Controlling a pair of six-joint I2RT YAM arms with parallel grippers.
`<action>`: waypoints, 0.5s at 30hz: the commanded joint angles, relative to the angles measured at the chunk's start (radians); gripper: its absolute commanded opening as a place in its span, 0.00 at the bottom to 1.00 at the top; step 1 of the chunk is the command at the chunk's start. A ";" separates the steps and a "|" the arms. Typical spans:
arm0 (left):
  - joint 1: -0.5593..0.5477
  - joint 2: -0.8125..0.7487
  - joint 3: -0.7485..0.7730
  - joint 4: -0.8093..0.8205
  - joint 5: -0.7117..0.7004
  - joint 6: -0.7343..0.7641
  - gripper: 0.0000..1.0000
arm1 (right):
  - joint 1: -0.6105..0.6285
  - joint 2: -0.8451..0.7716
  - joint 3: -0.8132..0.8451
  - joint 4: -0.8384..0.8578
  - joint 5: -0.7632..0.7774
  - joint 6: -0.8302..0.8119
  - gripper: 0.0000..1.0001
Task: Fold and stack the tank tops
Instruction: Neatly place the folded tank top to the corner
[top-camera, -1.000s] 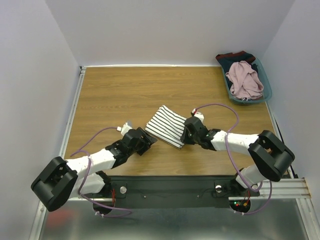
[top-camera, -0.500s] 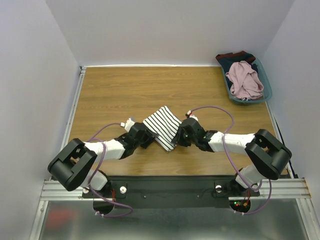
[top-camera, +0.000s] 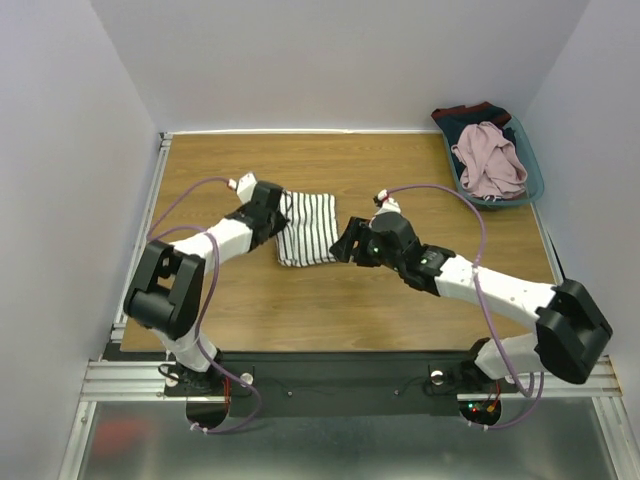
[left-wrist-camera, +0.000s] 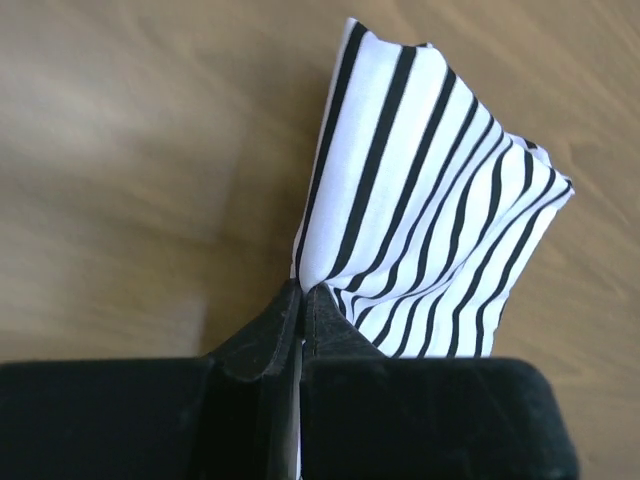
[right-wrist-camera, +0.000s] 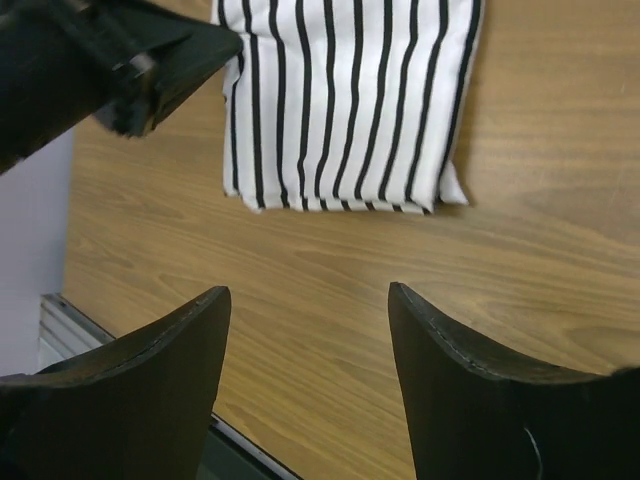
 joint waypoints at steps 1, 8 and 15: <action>0.096 0.105 0.213 -0.139 -0.195 0.278 0.00 | -0.002 -0.085 0.074 -0.087 0.055 -0.098 0.71; 0.269 0.369 0.514 -0.175 -0.411 0.511 0.00 | -0.010 -0.132 0.134 -0.150 0.065 -0.168 0.73; 0.379 0.709 0.969 -0.180 -0.522 0.779 0.00 | -0.013 -0.123 0.143 -0.176 0.041 -0.222 0.73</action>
